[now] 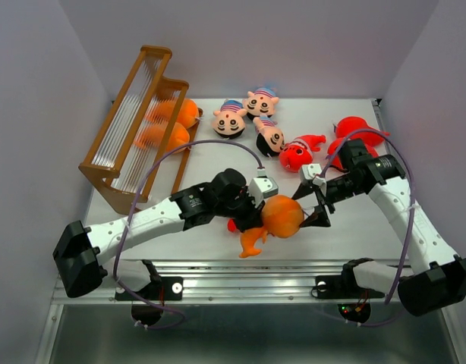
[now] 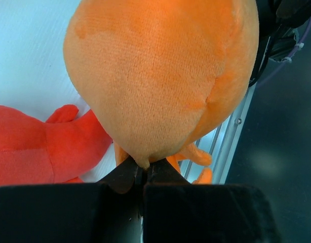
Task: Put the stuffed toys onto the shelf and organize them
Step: Pass the stuffed toy from the left arm to the right
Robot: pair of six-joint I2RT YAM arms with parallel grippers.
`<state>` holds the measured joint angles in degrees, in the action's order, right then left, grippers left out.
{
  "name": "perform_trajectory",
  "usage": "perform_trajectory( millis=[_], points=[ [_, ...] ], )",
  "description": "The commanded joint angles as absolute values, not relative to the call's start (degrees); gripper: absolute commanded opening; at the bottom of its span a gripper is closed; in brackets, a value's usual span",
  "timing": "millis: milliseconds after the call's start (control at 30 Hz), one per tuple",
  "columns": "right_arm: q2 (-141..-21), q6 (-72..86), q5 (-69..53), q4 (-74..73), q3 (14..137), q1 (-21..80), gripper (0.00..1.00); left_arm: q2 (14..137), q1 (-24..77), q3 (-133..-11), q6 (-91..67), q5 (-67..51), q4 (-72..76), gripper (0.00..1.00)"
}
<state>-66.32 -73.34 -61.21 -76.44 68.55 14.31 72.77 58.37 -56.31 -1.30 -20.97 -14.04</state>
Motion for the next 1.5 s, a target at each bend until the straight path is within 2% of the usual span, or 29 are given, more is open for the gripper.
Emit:
perform_trajectory(
  millis=[0,133,167,267,300,367,400,433,467,533,567,600,700,767,800,900,1067,1267,1467],
  points=[
    [-66.7,-71.1,-60.6,-76.2,67.3,17.0,0.84,71.8,58.1,-58.7,-0.7,-22.9,-9.5,0.00],
    [-66.4,-66.7,-59.2,-70.5,64.7,20.5,0.63,71.4,58.2,-57.9,-2.0,-22.9,-7.4,0.00],
    [-66.4,-64.4,-58.1,-69.3,63.6,21.1,0.54,71.3,58.1,-57.7,-2.7,-22.9,-6.9,0.00],
    [-66.4,-61.2,-56.4,-65.9,62.3,22.8,0.40,70.2,58.1,-56.8,-3.9,-22.7,-4.8,0.00],
    [-66.5,-60.5,-56.4,-65.4,62.7,22.9,0.30,69.3,58.0,-56.1,-4.6,-22.1,-3.6,0.00],
    [-67.0,-58.9,-56.3,-65.4,63.5,22.9,0.21,68.2,57.8,-55.2,-5.5,-20.9,-2.6,0.00],
    [-67.5,-58.2,-56.3,-65.5,64.6,22.9,0.07,66.7,57.8,-54.8,-6.6,-20.3,-1.4,0.00],
    [-67.8,-56.6,-56.3,-65.1,65.1,22.9,0.01,65.8,57.6,-53.9,-7.1,-18.8,-1.0,0.00],
    [-68.1,-55.6,-56.3,-65.0,65.6,22.9,0.01,64.9,57.5,-53.5,-7.7,-17.8,-0.5,0.03],
    [-68.5,-49.9,-56.9,-62.4,66.6,22.9,0.01,61.5,57.1,-53.0,-9.3,-14.1,-0.4,0.19],
    [-68.6,-46.9,-57.0,-60.9,67.0,22.9,0.01,60.6,57.0,-53.1,-9.7,-13.0,-0.4,0.28],
    [-68.8,-43.3,-56.8,-59.1,67.5,22.9,0.01,58.3,57.0,-53.5,-9.9,-11.4,-1.0,0.47],
    [-69.6,-33.0,-55.9,-53.3,70.6,22.9,0.01,54.6,56.8,-56.4,-9.8,-3.7,-3.8,0.70],
    [-70.5,-25.6,-54.5,-47.7,72.1,22.9,0.01,50.9,56.9,-59.0,-9.8,4.3,-6.8,0.79],
    [-70.7,-23.1,-53.9,-43.5,72.5,22.9,0.01,48.5,56.8,-60.5,-9.9,9.2,-8.8,0.87],
    [-73.4,-15.9,-52.0,-37.0,73.6,22.9,0.01,44.2,56.7,-63.4,-8.5,15.4,-11.6,0.99],
    [-80.3,-9.3,-51.2,-31.4,77.3,23.5,0.01,40.7,56.7,-67.4,-7.0,21.3,-15.5,0.99],
    [-88.0,-3.4,-38.9,-22.6,82.2,27.8,0.01,36.0,56.7,-67.3,-8.1,24.5,-15.3,0.99],
    [-97.9,-1.0,-28.0,-17.6,88.4,36.4,0.01,34.7,56.7,-68.0,-9.0,25.6,-15.5,0.99]
  ],
)
